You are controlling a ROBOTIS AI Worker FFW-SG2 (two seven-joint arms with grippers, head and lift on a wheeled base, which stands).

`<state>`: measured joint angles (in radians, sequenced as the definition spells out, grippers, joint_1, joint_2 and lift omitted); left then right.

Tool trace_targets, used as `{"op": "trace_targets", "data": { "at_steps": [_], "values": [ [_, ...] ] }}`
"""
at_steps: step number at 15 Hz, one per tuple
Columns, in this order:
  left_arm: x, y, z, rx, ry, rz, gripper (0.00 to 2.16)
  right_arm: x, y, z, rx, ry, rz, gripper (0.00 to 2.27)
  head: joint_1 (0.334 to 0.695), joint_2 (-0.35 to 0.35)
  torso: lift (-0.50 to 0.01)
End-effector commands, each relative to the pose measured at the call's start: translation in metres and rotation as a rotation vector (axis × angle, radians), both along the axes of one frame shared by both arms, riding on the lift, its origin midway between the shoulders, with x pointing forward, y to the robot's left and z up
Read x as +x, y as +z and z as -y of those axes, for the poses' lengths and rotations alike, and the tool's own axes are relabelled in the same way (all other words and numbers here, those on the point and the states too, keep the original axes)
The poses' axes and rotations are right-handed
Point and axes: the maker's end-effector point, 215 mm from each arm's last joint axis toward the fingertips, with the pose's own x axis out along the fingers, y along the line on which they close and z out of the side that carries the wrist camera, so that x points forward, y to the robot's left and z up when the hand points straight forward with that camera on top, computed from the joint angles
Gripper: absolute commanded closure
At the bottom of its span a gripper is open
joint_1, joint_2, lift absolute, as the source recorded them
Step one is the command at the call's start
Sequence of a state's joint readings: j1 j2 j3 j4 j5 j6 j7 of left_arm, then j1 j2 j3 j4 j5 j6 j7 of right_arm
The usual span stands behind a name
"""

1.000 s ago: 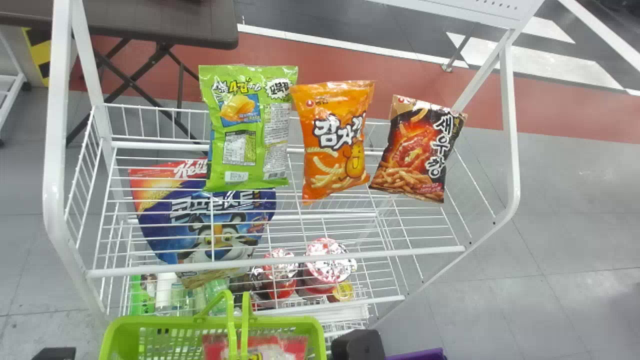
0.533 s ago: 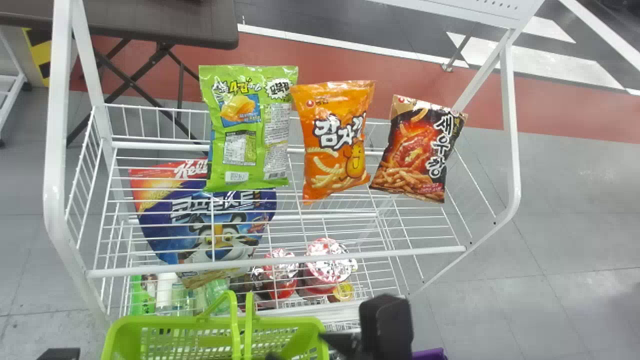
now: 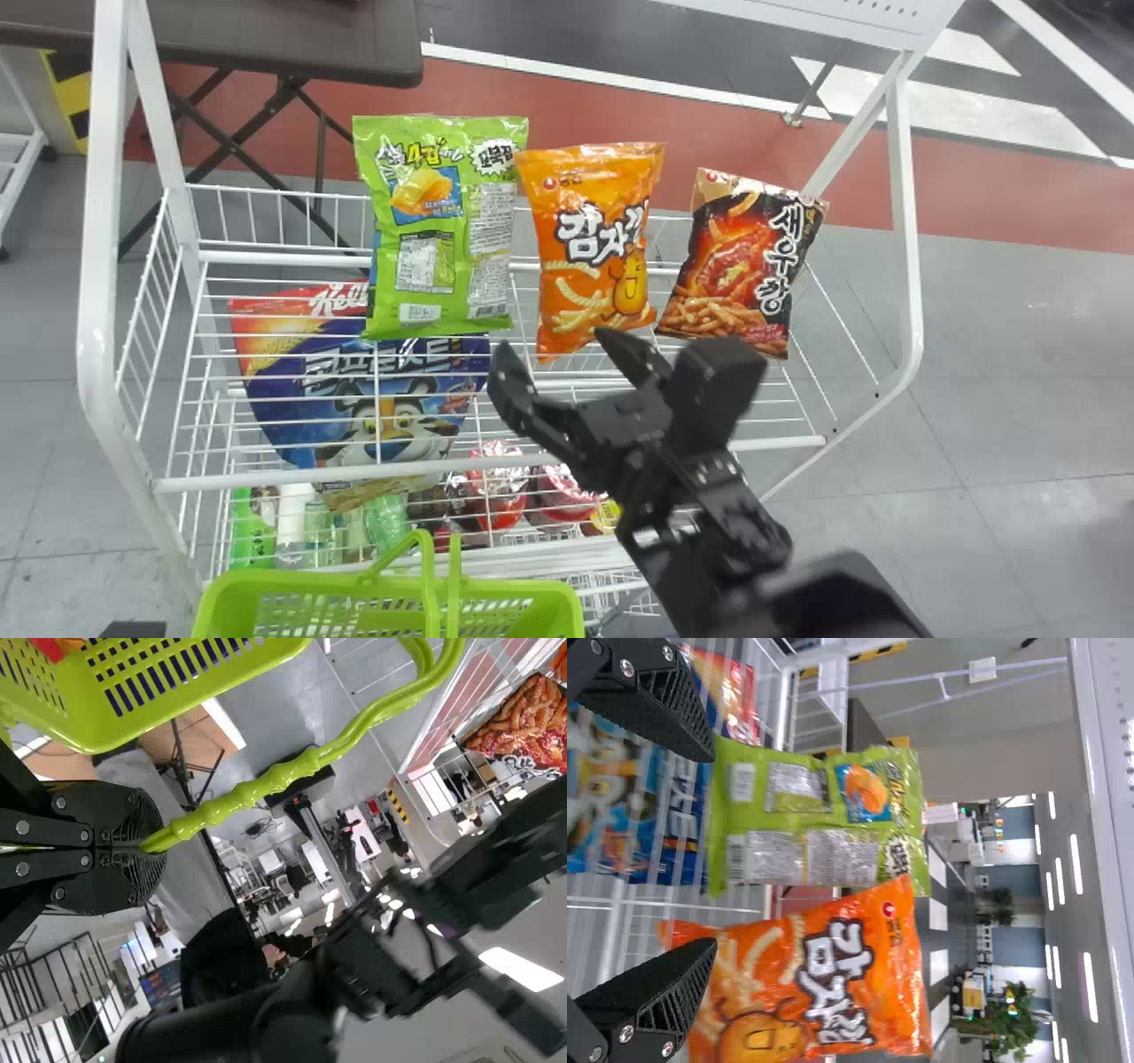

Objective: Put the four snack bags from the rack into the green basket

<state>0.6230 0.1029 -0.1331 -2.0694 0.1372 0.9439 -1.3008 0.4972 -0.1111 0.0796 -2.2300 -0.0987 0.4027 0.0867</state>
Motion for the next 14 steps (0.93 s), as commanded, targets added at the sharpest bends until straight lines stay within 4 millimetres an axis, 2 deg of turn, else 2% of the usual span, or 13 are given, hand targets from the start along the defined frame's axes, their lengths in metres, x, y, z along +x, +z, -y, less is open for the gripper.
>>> {"op": "trace_targets", "data": {
  "at_steps": [1, 4, 6, 8, 10, 12, 13, 14],
  "values": [
    [0.0, -0.006, -0.001, 0.019, 0.0, -0.002, 1.88, 0.049, 0.0, -0.014, 0.009, 0.011, 0.018, 0.08, 0.695, -0.35, -0.007],
    [0.0, -0.007, -0.002, 0.02, -0.002, -0.008, 1.88, 0.079, 0.003, -0.047, 0.03, 0.063, 0.025, 0.09, 0.695, -0.308, -0.007],
    [-0.001, -0.009, -0.002, 0.016, -0.006, -0.015, 1.88, 0.095, 0.003, -0.06, 0.035, 0.075, 0.024, 0.11, 0.695, -0.264, -0.007],
    [0.004, -0.009, -0.008, 0.012, 0.006, -0.014, 1.88, 0.1, -0.009, -0.076, 0.003, 0.086, -0.013, 0.13, 0.695, -0.219, -0.007],
    [0.006, -0.009, -0.013, 0.011, 0.012, -0.013, 1.88, 0.112, -0.015, -0.077, -0.034, 0.031, -0.017, 0.13, 0.695, -0.193, -0.007],
    [0.007, -0.008, -0.015, 0.009, 0.015, -0.014, 1.88, 0.122, -0.034, -0.076, -0.059, 0.03, -0.07, 0.15, 0.695, -0.167, -0.007],
    [0.006, -0.008, -0.015, 0.009, 0.015, -0.017, 1.88, 0.124, -0.045, -0.075, -0.071, 0.028, -0.089, 0.31, 0.695, -0.16, -0.007],
    [0.006, -0.008, -0.016, 0.007, 0.013, -0.017, 1.88, 0.127, -0.048, -0.072, -0.088, 0.023, -0.092, 0.65, 0.695, -0.155, -0.007]
  ]
}}
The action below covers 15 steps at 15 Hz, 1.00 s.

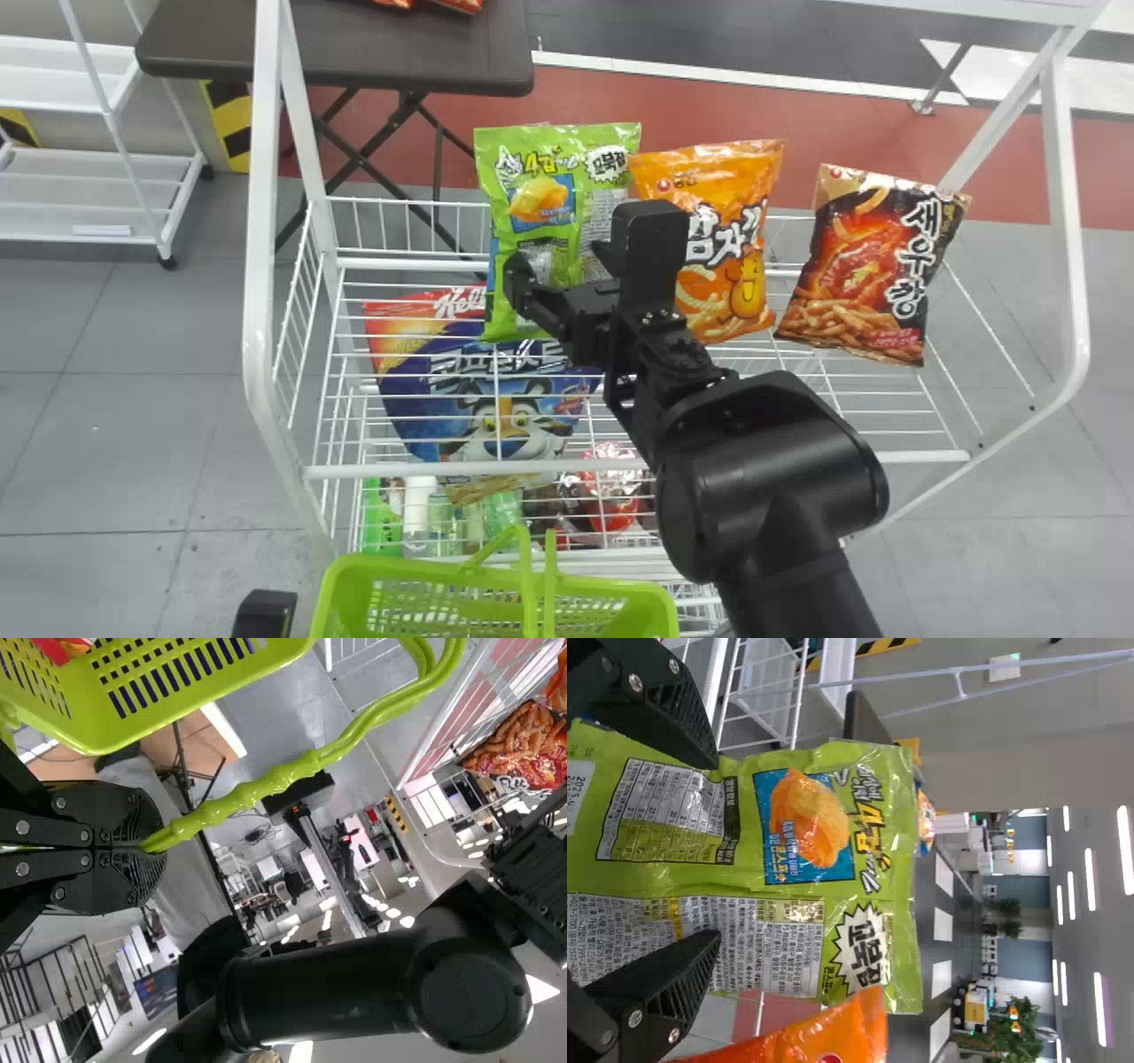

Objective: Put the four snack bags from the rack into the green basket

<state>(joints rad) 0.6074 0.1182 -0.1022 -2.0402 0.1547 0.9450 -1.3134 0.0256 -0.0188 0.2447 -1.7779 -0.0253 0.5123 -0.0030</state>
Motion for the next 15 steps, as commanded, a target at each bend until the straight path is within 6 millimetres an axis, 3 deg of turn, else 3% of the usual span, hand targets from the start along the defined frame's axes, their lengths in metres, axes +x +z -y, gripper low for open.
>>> {"op": "trace_targets", "data": {
  "at_steps": [1, 2, 4, 5, 9, 15],
  "values": [
    [0.001, 0.0, -0.003, 0.003, 0.004, 0.001, 1.88, 0.003, -0.014, 0.004, -0.03, -0.001, -0.026, 1.56, 0.695, -0.153, -0.007],
    [0.002, -0.002, -0.005, 0.006, 0.007, -0.003, 1.88, 0.001, -0.016, 0.001, -0.026, 0.008, -0.033, 2.04, 0.695, -0.153, -0.007],
    [0.002, -0.002, -0.006, 0.007, 0.01, -0.004, 1.88, -0.008, -0.006, -0.006, 0.003, 0.034, 0.019, 2.05, 0.695, -0.145, -0.007],
    [0.002, -0.002, -0.005, 0.006, 0.011, -0.002, 1.88, -0.012, 0.014, -0.01, 0.03, 0.046, 0.08, 2.05, 0.695, -0.14, -0.007],
    [0.002, -0.001, -0.006, 0.006, 0.014, -0.001, 1.88, -0.038, 0.047, -0.001, 0.098, 0.048, 0.18, 2.05, 0.695, -0.137, -0.007],
    [0.004, -0.002, -0.004, 0.016, 0.016, 0.002, 1.88, -0.122, 0.089, -0.001, 0.177, 0.105, 0.212, 2.05, 0.695, -0.159, -0.007]
  ]
}}
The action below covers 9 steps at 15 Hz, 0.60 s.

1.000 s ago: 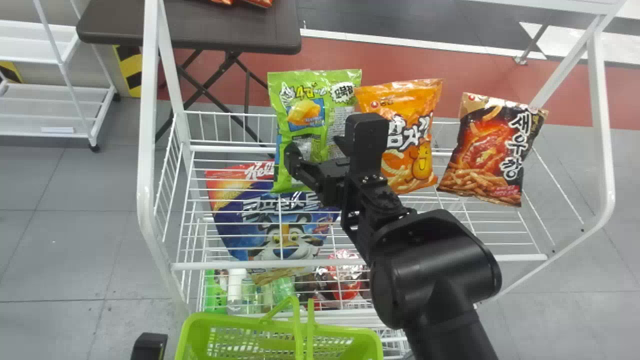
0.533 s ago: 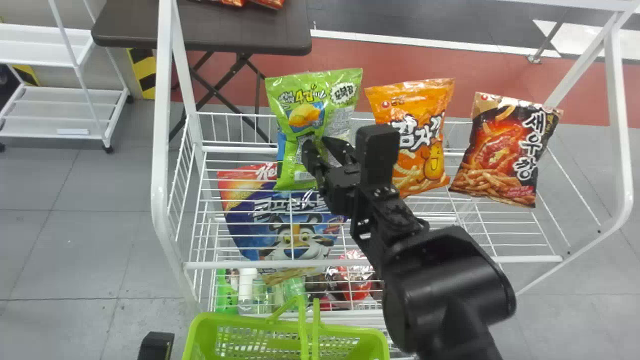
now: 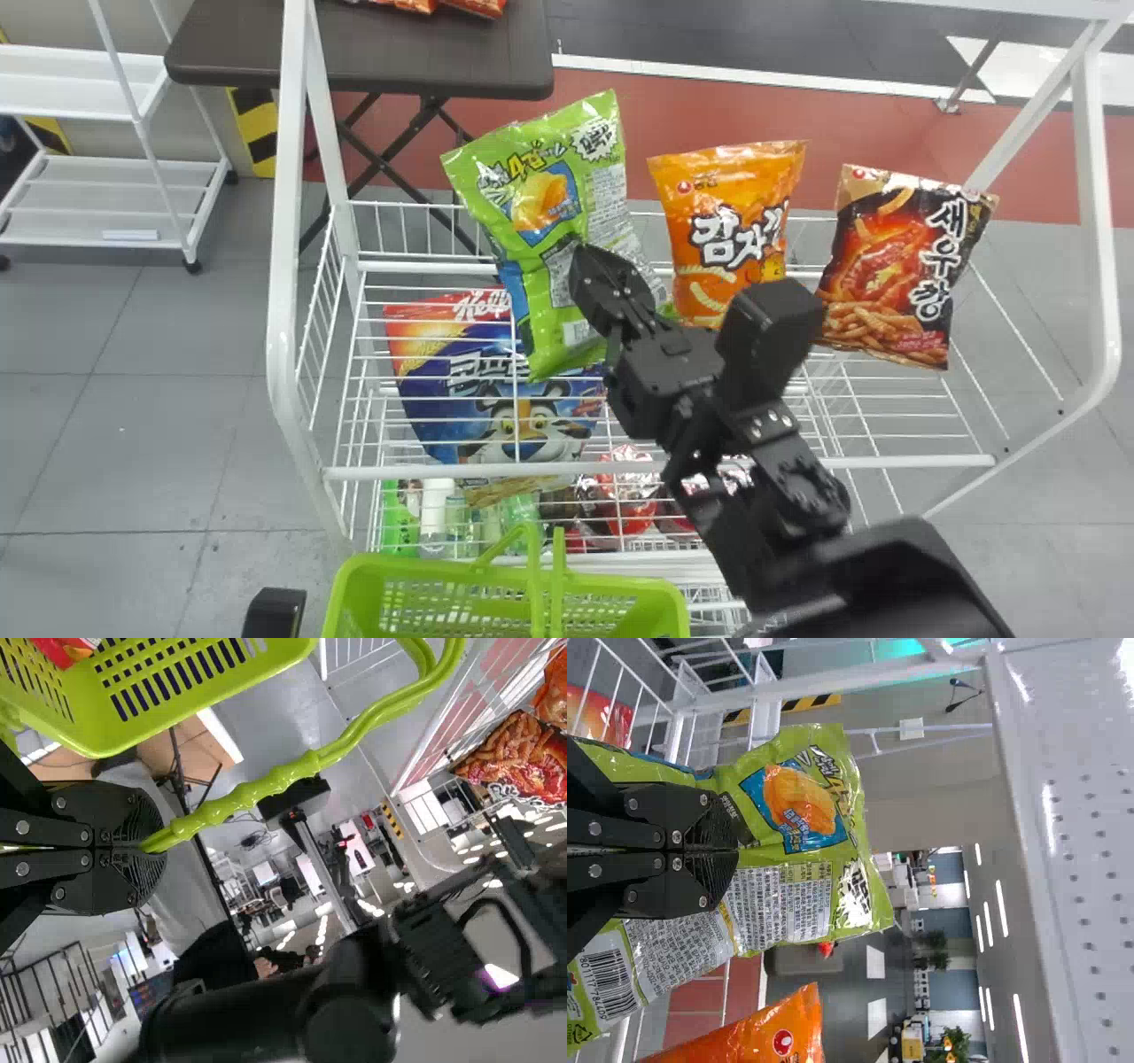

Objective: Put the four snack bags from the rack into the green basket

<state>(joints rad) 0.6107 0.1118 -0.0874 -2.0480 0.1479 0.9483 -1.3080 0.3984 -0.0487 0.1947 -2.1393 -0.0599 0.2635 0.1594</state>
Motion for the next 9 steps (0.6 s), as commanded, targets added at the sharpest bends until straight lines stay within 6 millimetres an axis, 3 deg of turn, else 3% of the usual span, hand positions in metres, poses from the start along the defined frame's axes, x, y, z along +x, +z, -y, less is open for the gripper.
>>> {"op": "trace_targets", "data": {
  "at_steps": [1, 3, 8, 9],
  "values": [
    [0.001, -0.001, 0.0, 0.004, 0.001, 0.0, 1.88, -0.039, 0.01, 0.006, 0.017, -0.003, -0.013, 2.05, 0.695, -0.163, -0.007],
    [0.003, -0.001, -0.003, 0.006, 0.005, 0.002, 1.88, -0.066, 0.003, 0.019, 0.004, -0.013, -0.052, 2.05, 0.695, -0.179, -0.007],
    [0.005, -0.001, -0.007, 0.001, 0.028, -0.006, 1.88, -0.123, -0.069, 0.063, -0.052, -0.047, -0.324, 2.05, 0.695, -0.26, -0.007],
    [0.005, 0.0, -0.006, 0.0, 0.029, -0.002, 1.88, -0.133, -0.08, 0.072, -0.073, -0.052, -0.373, 2.05, 0.695, -0.305, -0.007]
  ]
}}
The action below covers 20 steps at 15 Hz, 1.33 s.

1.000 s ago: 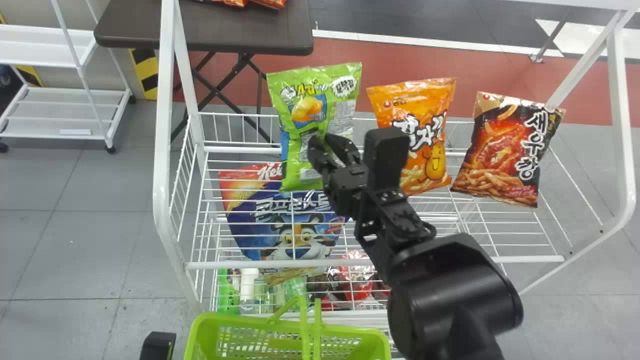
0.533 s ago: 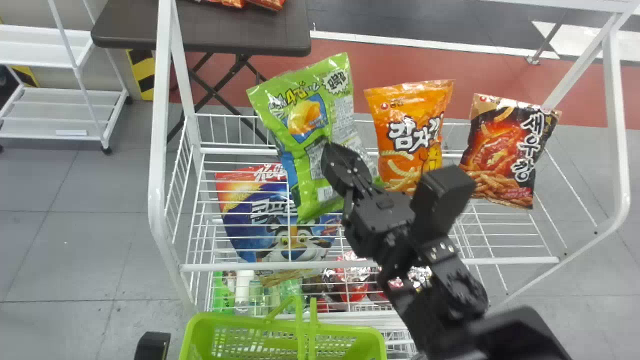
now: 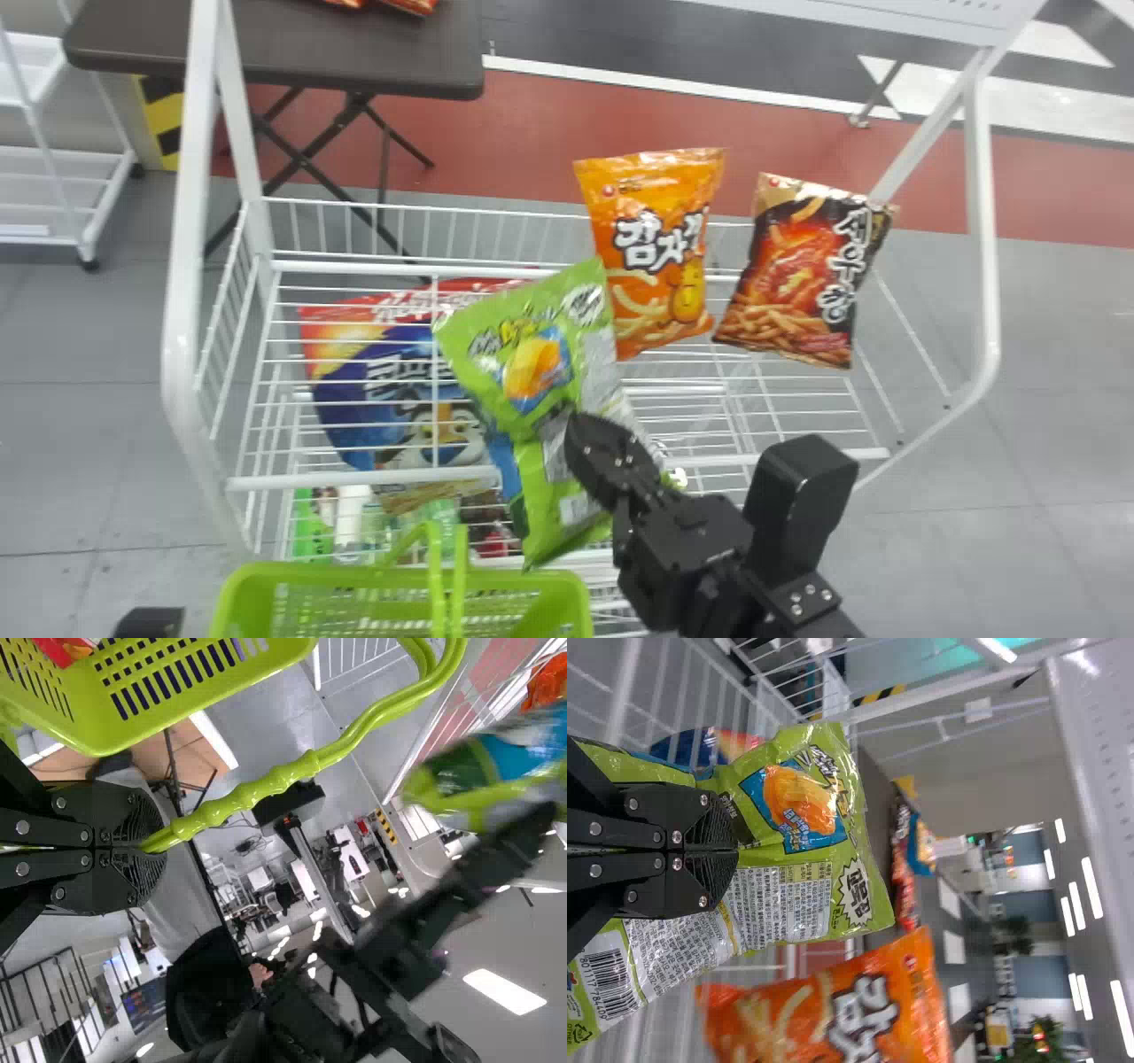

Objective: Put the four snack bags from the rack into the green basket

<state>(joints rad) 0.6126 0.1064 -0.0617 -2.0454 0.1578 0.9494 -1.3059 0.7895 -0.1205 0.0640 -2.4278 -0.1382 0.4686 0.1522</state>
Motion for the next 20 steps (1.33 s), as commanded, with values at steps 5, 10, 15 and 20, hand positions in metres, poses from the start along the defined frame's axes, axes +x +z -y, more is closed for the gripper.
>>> {"op": "trace_targets", "data": {
  "at_steps": [5, 10, 15, 20],
  "values": [
    [0.005, 0.002, 0.007, 0.001, 0.001, 0.011, 1.88, -0.065, -0.068, 0.037, -0.046, 0.003, -0.238, 2.05, 0.695, -0.35, -0.007],
    [0.008, 0.001, 0.006, 0.005, 0.004, 0.016, 1.88, -0.105, -0.125, 0.034, -0.018, 0.027, -0.4, 2.05, 0.695, -0.35, -0.007],
    [0.008, 0.0, 0.009, 0.009, 0.006, 0.016, 1.88, -0.148, -0.155, 0.004, 0.086, 0.114, -0.529, 2.05, 0.695, -0.35, -0.007],
    [0.002, 0.002, 0.014, -0.004, -0.008, 0.011, 1.88, -0.156, -0.14, -0.06, 0.167, 0.219, -0.507, 2.05, 0.695, -0.35, -0.007]
  ]
}}
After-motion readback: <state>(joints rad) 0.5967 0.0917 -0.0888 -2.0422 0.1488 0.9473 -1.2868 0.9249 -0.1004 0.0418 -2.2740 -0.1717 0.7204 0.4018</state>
